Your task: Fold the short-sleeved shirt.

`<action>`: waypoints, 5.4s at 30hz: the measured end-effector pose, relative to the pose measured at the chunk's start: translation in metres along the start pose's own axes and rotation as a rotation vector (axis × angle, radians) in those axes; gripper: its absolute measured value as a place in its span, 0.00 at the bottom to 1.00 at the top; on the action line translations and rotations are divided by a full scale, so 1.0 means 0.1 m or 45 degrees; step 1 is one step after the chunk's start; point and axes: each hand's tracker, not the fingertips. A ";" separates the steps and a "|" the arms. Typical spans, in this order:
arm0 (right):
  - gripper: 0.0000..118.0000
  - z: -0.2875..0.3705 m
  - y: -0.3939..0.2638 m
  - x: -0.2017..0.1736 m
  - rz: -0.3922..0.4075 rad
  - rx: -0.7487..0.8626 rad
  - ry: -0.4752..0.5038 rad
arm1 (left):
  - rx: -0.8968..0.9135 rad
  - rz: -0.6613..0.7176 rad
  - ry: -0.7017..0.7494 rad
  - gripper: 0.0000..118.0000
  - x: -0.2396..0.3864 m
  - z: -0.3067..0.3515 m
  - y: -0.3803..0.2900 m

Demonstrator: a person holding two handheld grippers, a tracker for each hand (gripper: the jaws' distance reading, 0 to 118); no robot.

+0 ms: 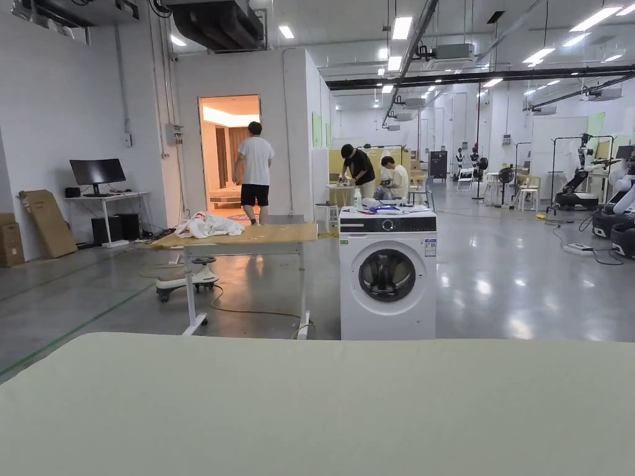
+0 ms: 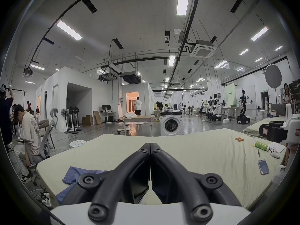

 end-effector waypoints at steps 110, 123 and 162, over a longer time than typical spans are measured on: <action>0.00 0.15 -0.06 0.09 -0.087 -0.051 0.035 | -0.013 0.169 -0.252 0.00 -0.07 0.06 -0.04; 0.00 0.04 -0.08 -0.08 -0.091 -0.077 0.136 | -0.007 0.159 -0.209 0.00 -0.17 0.14 -0.06; 0.00 -0.28 -0.63 -0.27 -0.099 -0.423 0.247 | -1.208 -0.016 -0.162 0.56 -1.81 -2.32 -2.26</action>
